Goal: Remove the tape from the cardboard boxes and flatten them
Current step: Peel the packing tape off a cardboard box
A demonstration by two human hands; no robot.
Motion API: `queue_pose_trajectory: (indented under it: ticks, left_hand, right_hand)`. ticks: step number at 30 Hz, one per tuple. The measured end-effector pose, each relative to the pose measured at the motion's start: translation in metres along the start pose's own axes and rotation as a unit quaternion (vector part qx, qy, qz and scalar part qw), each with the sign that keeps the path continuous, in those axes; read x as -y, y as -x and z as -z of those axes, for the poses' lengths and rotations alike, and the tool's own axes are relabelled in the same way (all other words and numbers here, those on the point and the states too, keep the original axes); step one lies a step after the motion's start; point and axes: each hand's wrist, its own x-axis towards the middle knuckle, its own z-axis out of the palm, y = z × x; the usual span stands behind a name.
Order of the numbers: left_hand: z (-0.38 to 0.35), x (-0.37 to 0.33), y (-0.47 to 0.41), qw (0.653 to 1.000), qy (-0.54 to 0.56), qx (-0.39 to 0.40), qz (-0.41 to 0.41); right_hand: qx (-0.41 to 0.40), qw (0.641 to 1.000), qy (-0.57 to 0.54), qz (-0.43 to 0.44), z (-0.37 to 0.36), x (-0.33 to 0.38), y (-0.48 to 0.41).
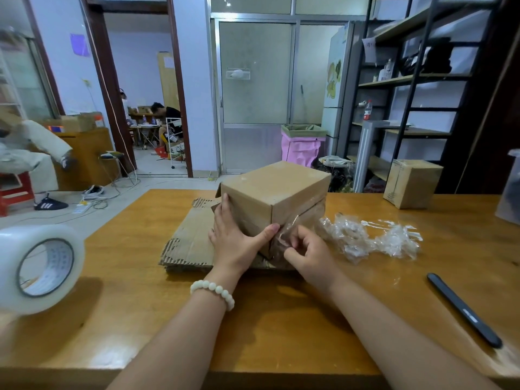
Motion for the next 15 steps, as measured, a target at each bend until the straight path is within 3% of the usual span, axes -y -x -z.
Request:
queue_pose_trajectory:
  ticks: [9,15]
  left_hand:
    - [-0.0003,-0.0007,-0.0011,1.000,-0.006,0.000,0.006]
    - [0.0007,-0.0007,0.0010,1.000,0.005,-0.003,0.005]
  right_hand:
    - [-0.030,0.995,-0.088,-0.039,0.0042,-0.0010,-0.0036]
    - [-0.021,1.000,0.010,0.019,0.0066,-0.0058,0.0025]
